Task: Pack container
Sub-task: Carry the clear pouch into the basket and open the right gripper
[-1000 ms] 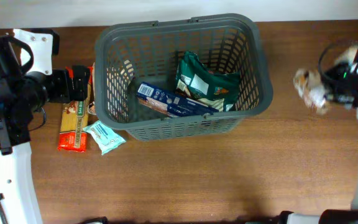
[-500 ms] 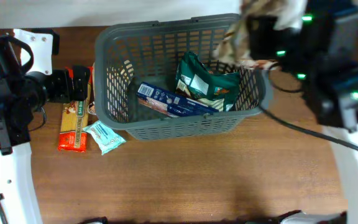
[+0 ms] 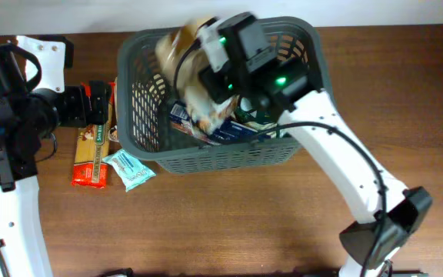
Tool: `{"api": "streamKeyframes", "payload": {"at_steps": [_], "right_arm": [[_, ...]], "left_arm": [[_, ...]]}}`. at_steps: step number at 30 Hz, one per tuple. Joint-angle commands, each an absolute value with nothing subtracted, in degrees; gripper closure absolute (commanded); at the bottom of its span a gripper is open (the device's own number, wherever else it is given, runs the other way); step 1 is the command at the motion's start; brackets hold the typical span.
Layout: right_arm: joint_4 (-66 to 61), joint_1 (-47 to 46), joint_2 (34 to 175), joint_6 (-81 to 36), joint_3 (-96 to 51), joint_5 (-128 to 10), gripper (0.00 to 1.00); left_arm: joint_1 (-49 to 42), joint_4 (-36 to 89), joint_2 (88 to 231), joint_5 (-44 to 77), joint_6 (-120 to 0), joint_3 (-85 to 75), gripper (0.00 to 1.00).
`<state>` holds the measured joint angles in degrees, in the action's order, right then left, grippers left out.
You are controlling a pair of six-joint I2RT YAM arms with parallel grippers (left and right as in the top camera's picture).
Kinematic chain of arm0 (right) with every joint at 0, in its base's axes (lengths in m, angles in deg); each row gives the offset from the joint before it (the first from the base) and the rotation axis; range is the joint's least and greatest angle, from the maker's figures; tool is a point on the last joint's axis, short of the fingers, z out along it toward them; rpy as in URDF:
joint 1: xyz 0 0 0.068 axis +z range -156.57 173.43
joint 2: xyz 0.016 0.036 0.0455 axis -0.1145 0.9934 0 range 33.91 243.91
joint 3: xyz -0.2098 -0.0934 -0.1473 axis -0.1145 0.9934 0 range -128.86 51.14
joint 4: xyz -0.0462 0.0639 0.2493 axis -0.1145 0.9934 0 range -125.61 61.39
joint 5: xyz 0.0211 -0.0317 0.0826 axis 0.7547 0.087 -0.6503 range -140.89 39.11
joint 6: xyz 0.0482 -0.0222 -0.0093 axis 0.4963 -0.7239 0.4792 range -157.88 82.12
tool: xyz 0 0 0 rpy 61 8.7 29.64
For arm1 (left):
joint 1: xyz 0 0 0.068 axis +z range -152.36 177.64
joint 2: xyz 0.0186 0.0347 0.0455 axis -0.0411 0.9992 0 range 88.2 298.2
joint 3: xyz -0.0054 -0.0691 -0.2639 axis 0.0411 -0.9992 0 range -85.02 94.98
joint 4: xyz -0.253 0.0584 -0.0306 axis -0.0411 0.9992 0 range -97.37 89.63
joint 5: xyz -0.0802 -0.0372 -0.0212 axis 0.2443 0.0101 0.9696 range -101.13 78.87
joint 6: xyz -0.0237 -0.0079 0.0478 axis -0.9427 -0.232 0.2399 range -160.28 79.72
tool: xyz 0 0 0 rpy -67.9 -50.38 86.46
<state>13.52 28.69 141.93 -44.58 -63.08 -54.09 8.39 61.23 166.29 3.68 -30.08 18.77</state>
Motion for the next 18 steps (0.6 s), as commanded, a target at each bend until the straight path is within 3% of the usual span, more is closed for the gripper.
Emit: {"api": "streamKeyframes", "payload": {"at_steps": [1,13,18], "right_arm": [[13.2,29.8,143.9,-59.2,-63.4,-54.8,0.45],[12.8,28.8,146.5,-62.4,-63.4,-54.7,0.46],[13.3,28.4,144.5,-51.3,-66.6,-48.1,0.46]], "left_arm": [[8.7,61.3,165.7,4.5,-30.6,19.6,0.01],[8.7,61.3,165.7,4.5,-30.6,19.6,0.01],[8.7,61.3,165.7,4.5,-30.6,19.6,0.01]]}}
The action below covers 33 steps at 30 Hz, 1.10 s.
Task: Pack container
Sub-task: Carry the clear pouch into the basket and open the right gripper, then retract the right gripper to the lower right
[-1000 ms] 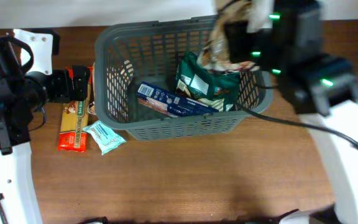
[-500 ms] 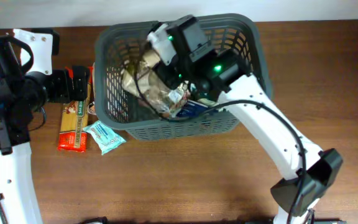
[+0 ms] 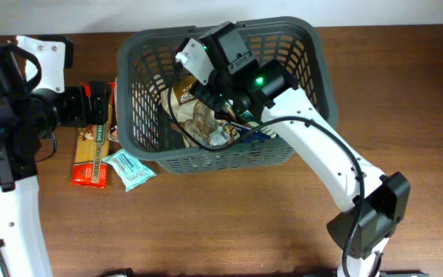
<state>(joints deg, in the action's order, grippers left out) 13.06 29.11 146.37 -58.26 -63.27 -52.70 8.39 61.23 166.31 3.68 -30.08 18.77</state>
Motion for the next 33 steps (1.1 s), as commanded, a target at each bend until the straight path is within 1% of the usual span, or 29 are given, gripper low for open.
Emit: {"api": "streamKeyframes", "payload": {"at_steps": [1,2,3,4,5,9,15,19,24,29,33], "right_arm": [[14.0,28.3,143.6,-49.6,-67.8,-47.8,0.45],[15.2,28.1,142.7,-47.8,-69.2,-47.8,0.42],[17.1,27.8,141.8,-45.0,-70.8,-47.8,0.36],[19.6,27.3,140.9,-41.8,-72.5,-47.8,0.33],[22.4,26.6,140.1,-39.0,-74.0,-47.8,0.32],[33.8,22.9,136.8,-32.5,-79.3,-47.9,0.32],[47.2,19.2,129.0,-31.6,-80.0,-48.2,0.32],[52.1,19.2,123.1,-27.1,-77.8,-42.1,0.32],[51.1,19.3,110.6,-26.4,-65.8,-41.5,0.31],[45.5,19.3,94.6,-26.4,-44.3,-41.6,0.26],[42.9,19.3,83.8,-26.5,-31.5,-43.4,0.22]], "left_arm": [[8.7,61.3,165.7,4.5,-30.6,19.6,0.01],[8.7,61.3,165.7,4.5,-30.6,19.6,0.01],[8.7,61.3,165.7,4.5,-30.6,19.6,0.01],[8.7,61.3,165.7,4.5,-30.6,19.6,0.01],[8.7,61.3,165.7,4.5,-30.6,19.6,0.01],[8.7,61.3,165.7,4.5,-30.6,19.6,0.01],[8.7,61.3,165.7,4.5,-30.6,19.6,0.01],[8.7,61.3,165.7,4.5,-30.6,19.6,0.01],[8.7,61.3,165.7,4.5,-30.6,19.6,0.01],[8.7,61.3,165.7,4.5,-30.6,19.6,0.01],[8.7,61.3,165.7,4.5,-30.6,19.6,0.01]]}}
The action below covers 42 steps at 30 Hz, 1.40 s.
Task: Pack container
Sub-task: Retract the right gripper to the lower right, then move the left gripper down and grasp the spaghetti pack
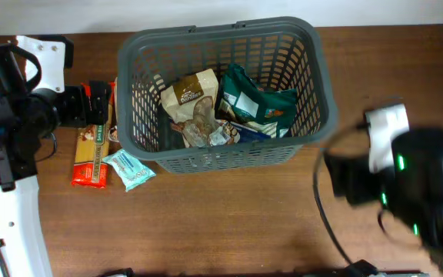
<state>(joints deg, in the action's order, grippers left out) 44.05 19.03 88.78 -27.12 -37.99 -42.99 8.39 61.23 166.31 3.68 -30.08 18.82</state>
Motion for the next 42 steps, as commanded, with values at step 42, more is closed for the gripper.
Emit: {"api": "streamKeyframes", "payload": {"at_steps": [42], "right_arm": [[47.6,19.3,71.9,-26.4,-24.6,-46.1,0.01]], "left_arm": [[12.6,53.8,166.3,-8.6,-39.1,19.6,0.01]]}}
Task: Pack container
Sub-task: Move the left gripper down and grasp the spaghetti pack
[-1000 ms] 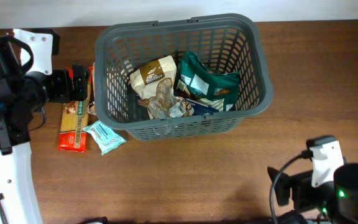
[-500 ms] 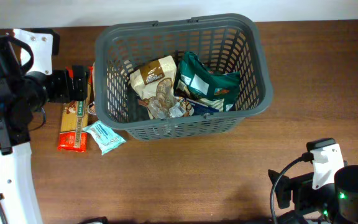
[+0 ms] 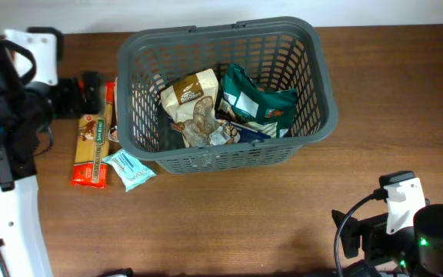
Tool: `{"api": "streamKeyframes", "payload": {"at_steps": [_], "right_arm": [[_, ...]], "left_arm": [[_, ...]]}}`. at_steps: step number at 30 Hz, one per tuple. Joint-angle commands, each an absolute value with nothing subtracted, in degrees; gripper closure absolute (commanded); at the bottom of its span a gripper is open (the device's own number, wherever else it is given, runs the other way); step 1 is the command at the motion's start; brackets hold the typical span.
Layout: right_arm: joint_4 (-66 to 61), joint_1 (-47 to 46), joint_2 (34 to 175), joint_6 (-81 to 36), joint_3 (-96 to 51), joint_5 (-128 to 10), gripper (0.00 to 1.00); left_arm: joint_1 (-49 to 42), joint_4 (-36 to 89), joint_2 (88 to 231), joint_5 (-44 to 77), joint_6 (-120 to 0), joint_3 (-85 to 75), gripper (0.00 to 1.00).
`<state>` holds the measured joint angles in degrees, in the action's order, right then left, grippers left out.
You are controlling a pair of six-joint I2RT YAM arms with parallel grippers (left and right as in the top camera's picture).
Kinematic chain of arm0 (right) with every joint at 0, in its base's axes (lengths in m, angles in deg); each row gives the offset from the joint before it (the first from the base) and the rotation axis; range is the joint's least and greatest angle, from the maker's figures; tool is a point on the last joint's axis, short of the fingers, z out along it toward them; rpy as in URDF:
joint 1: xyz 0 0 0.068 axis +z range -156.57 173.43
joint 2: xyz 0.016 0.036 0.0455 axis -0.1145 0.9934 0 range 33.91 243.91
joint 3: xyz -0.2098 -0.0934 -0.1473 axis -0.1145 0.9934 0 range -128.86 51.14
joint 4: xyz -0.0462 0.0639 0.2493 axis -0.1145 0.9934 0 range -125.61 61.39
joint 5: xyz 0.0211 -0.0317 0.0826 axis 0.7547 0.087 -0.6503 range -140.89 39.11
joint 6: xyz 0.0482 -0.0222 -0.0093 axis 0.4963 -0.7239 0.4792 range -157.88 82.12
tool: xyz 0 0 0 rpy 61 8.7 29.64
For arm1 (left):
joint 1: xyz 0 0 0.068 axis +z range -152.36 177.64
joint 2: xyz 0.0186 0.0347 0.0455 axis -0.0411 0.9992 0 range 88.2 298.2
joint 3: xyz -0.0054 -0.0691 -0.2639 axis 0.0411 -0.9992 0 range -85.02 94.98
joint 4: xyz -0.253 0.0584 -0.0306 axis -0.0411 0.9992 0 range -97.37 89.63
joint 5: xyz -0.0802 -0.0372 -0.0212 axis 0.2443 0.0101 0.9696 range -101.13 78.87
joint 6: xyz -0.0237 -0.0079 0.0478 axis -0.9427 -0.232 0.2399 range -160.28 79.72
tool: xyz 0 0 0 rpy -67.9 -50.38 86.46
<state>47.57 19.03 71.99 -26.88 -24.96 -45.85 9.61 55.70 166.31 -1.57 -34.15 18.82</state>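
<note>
A grey mesh basket (image 3: 323,85) stands at the back middle of the table. In it lie a brown and white snack bag (image 3: 191,96), a green bag (image 3: 254,104) and a blue packet (image 3: 251,132) partly under them. Left of the basket an orange pasta pack (image 3: 92,150) and a pale teal packet (image 3: 129,168) lie on the table. My left gripper (image 3: 87,91) hovers at the pasta pack's far end; its jaws are too dark to read. My right gripper (image 3: 349,238) is folded back at the front right, far from the basket, its jaws unclear.
The wooden table (image 3: 229,215) stretches in front of the basket. The white left arm (image 3: 14,200) fills the left edge. The right arm's body (image 3: 414,231) sits at the front right corner.
The right arm has drawn further back, from the right of the basket to the front right corner. The left gripper has shifted slightly away and leftward over the pasta pack's far end.
My right gripper was over the basket with the brown and white bag, then lower inside it with the bag. Then the bag lay in the basket beside the green bag and the arm was off to the right. Now it is folded at the front right.
</note>
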Motion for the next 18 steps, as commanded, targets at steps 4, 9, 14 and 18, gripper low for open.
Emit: {"api": "streamKeyframes", "payload": {"at_steps": [4,9,14,18], "right_arm": [[47.6,19.3,71.9,-26.4,-24.6,-46.1,0.01],[47.6,19.3,71.9,-26.4,-24.6,-46.1,0.01],[47.6,19.3,71.9,-26.4,-24.6,-46.2,0.01],[47.6,19.3,71.9,-26.4,-24.6,-46.1,0.01]], "left_arm": [[22.5,48.7,167.9,3.1,-34.5,19.6,0.01],[31.1,48.3,173.9,6.9,-28.4,19.6,0.01],[28.6,51.3,180.3,-0.5,-23.3,19.6,0.01],[25.6,51.4,185.1,-5.6,-21.3,18.9,0.01]]}}
